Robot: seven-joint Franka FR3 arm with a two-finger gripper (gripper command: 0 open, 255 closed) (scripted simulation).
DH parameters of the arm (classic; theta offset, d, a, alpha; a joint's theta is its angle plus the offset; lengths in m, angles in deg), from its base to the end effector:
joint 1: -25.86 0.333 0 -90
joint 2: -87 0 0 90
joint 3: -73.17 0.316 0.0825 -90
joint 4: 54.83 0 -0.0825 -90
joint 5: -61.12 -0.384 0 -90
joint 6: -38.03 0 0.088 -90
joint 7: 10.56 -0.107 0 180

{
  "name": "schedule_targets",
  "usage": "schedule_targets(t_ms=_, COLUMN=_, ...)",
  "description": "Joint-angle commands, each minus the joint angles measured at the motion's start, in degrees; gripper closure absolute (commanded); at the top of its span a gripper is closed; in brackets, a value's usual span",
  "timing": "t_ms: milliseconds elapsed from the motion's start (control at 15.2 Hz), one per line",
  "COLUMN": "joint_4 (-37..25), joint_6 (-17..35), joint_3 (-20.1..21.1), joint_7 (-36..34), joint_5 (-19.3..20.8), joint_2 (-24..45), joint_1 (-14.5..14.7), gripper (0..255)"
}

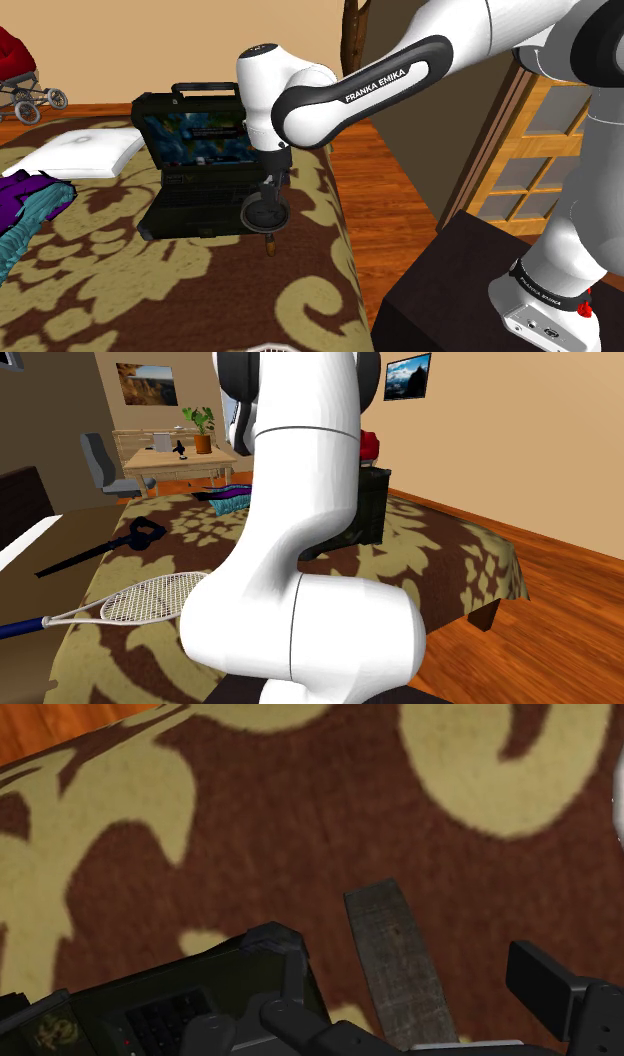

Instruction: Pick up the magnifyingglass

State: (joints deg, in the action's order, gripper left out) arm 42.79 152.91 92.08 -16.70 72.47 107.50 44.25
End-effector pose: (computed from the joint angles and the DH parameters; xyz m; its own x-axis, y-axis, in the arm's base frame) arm 0.5331 0.3669 0.3909 0.8181 0.5744 -0.0294 0.5749 -0.8155 0.0663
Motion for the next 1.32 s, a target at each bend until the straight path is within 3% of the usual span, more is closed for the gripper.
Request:
schedule_targets(t_ms=0, joint_4=0.1, joint_6=0.3, joint_3=0.0, joint_7=-0.1, joint_5=0.1, joint_2=0.2, joint_1=0.0, gripper=255)
schedule_targets(t_ms=594, joint_4=0.1, joint_6=0.2, joint_3=0.0, joint_7=0.0, joint_5=0.0, joint_2=0.1, joint_1=0.0, gripper=255)
schedule_targets(t_ms=1254, joint_4=-4.7, joint_6=-6.6, joint_3=0.4, joint_7=1.1, joint_5=-1.1, joint_2=-2.0, joint_1=-0.1, gripper=255)
